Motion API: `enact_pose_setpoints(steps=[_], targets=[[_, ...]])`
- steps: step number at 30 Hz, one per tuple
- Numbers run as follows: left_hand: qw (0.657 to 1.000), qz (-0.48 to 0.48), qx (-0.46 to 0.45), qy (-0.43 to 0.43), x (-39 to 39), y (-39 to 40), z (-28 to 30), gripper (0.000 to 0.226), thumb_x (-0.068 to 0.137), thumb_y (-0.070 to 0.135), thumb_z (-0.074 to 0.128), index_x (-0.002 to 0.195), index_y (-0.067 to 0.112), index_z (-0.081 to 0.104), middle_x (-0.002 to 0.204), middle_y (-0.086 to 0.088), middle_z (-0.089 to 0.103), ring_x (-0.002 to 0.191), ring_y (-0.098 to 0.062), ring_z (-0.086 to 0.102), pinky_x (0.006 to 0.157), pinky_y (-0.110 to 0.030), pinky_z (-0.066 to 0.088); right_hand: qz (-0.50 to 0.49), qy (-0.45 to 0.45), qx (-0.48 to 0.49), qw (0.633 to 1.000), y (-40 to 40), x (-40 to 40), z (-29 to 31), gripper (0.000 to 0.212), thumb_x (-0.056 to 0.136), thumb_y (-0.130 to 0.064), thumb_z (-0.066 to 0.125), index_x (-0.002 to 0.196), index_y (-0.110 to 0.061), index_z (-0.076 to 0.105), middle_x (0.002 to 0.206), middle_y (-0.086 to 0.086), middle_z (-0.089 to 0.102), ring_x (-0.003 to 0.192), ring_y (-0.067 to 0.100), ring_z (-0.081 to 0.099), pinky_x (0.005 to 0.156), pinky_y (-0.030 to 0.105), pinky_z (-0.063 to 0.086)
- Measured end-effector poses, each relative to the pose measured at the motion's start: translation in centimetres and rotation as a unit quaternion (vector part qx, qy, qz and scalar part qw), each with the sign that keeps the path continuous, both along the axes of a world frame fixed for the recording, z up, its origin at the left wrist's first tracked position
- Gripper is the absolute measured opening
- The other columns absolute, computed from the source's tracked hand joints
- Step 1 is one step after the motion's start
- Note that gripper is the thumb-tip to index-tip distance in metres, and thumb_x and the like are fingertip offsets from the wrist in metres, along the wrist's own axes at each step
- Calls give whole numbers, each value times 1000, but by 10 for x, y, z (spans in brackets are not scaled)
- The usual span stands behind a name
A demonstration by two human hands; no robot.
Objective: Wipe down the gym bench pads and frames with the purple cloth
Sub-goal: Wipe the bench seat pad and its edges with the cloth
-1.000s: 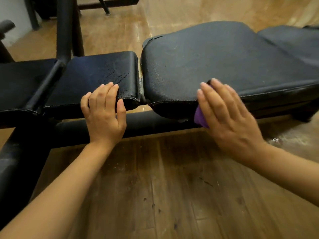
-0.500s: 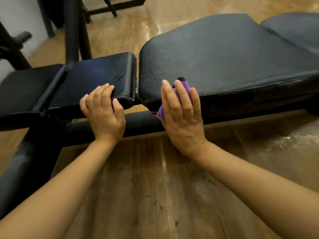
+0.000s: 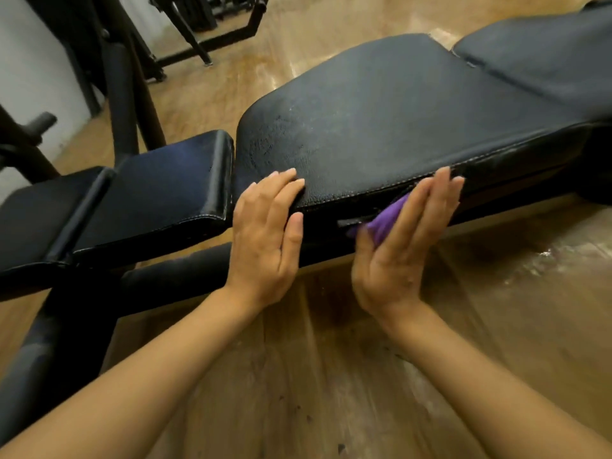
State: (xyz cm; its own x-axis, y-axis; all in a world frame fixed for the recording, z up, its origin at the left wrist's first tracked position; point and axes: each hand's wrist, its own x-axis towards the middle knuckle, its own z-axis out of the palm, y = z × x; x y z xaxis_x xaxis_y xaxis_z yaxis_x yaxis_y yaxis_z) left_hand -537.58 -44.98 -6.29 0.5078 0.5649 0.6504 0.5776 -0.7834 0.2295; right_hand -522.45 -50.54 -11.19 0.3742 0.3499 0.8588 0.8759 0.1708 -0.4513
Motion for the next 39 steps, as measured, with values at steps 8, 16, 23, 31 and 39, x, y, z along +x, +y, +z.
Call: enact_pose_setpoints(steps=[8,16,23,31,39], targets=[[999,-25,31,33,-9,7,-6,44,97,22,36,136,4,46,142,-8,46,134,-23,40,110,-43,29,-42,-132,-8,990,13,-2,0,81,98,-37,43,149,-2,-10,158,5,-18,146,24,-9,119,42,-1],[995,70,48,-55,22,-8,-13,45,95,26,33,127,1,54,132,-11,54,122,-29,47,99,-58,33,-23,264,98,959,2,11,19,63,99,-19,36,137,24,11,147,41,4,142,49,5,115,60,10],[996,64,57,-35,18,-8,-13,45,95,25,33,129,0,50,134,-13,52,124,-28,44,103,-54,30,8,148,43,988,9,-21,-2,72,99,-25,37,147,2,-9,156,10,-15,144,37,-11,118,47,2],[992,93,63,-53,28,-10,-17,48,94,27,34,127,-2,51,131,-16,52,123,-32,44,103,-58,29,-54,323,149,933,12,75,43,55,100,-13,36,138,22,18,148,38,12,142,43,14,118,47,17],[991,100,81,-46,27,-9,-19,46,95,28,33,129,2,49,130,-14,52,121,-32,43,102,-59,29,42,341,68,937,5,-15,3,68,101,-33,30,145,10,1,155,15,-7,146,35,-5,120,43,5]])
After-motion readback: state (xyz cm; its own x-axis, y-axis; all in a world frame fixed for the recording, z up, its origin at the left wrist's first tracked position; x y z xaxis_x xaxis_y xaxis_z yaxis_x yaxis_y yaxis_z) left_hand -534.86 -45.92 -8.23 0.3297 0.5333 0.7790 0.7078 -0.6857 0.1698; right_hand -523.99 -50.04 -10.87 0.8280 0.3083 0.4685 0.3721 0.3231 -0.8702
